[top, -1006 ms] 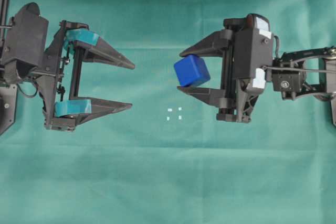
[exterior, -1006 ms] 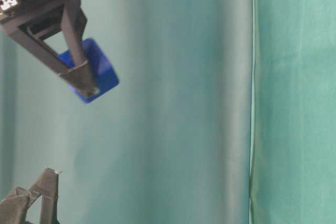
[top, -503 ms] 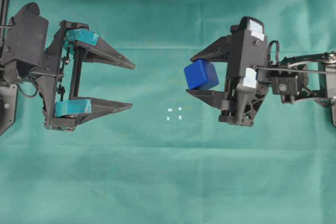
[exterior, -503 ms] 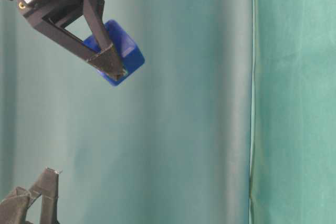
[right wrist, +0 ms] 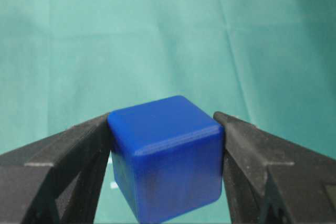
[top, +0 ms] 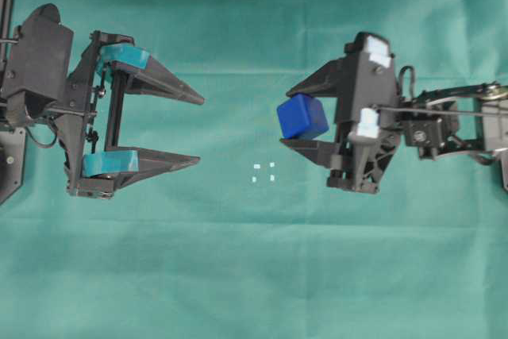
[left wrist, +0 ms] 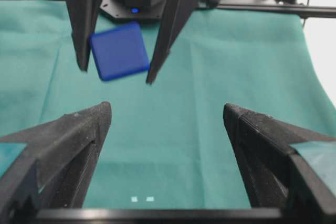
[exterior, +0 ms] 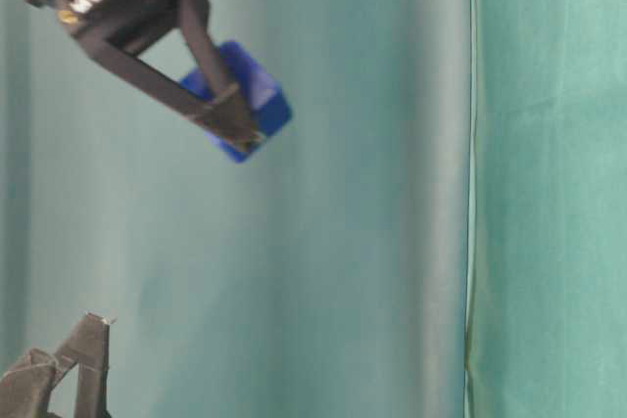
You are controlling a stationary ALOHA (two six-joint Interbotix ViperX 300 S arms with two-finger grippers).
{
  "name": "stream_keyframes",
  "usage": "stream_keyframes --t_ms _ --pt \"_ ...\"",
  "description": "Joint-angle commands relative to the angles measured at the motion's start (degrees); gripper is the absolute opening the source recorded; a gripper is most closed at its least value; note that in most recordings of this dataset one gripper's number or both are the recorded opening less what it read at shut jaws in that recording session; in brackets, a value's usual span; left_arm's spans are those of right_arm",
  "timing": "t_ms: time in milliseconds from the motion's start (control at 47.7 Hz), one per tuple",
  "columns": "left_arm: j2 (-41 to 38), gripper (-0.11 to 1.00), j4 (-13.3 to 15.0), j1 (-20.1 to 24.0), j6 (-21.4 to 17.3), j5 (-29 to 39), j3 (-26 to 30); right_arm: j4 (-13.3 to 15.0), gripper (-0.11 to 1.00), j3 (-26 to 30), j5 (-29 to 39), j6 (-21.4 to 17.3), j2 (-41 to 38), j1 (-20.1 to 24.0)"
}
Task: Handover the blue block to the right arm after grasping it with the left arm, then place it in the designated position.
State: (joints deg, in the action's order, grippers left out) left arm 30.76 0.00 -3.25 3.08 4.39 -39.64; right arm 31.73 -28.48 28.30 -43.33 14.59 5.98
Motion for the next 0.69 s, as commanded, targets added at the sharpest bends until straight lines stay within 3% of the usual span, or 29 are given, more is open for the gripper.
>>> stream_keyframes --t_ms 0,671 --pt "0.26 1.00 0.09 0.09 0.00 -0.26 1.05 -0.09 0.63 0.62 -0.70 -0.18 -0.53 0.09" --pt "0.26 1.00 0.09 0.09 0.00 -0.35 1.14 -0.09 0.63 0.79 -6.94 -2.29 -13.27 0.00"
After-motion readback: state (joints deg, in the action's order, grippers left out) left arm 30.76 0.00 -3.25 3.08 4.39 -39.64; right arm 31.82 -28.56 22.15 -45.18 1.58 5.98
